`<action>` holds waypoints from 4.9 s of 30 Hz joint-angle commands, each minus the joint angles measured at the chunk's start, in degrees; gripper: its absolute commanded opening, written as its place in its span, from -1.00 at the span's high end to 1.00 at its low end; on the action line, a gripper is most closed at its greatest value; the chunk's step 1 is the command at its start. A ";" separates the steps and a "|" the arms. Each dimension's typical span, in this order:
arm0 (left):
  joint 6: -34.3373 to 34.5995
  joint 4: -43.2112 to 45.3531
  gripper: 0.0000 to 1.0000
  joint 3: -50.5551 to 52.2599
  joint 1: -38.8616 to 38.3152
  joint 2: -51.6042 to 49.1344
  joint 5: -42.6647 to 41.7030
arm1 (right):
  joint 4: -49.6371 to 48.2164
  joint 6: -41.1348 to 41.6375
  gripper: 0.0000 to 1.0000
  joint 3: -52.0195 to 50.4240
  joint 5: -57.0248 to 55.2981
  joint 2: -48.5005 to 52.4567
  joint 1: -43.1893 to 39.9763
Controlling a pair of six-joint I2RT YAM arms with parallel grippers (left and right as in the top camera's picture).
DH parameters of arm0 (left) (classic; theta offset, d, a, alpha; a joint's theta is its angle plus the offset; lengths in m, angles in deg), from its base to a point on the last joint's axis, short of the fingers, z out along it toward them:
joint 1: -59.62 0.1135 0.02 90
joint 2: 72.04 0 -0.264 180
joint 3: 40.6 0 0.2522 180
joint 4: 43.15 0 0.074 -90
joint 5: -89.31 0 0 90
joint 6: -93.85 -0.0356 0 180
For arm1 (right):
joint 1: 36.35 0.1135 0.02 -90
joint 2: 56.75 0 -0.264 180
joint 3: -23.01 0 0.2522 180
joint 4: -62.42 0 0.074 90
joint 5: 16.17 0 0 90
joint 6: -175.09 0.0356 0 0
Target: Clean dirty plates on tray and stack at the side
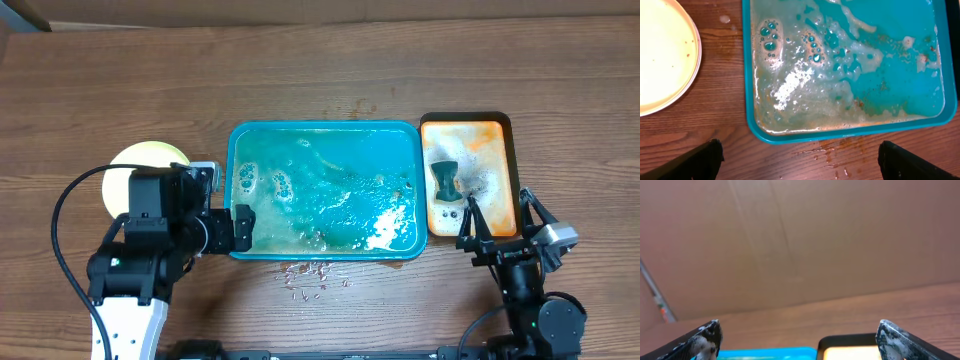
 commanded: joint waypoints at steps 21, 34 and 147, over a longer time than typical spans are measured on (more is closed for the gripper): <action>-1.27 0.09 -0.99 0.28 -0.39 -9.38 0.35 | 8.17 -9.49 -1.00 -3.43 -4.31 -0.68 -0.15; -1.27 0.17 -0.99 0.28 -0.39 -14.03 0.35 | 8.17 -9.49 -1.00 -3.43 -4.31 -0.68 -0.15; -6.62 54.84 -1.00 54.38 2.36 55.36 4.74 | 8.17 -9.49 -1.00 -3.43 -4.31 -0.68 -0.15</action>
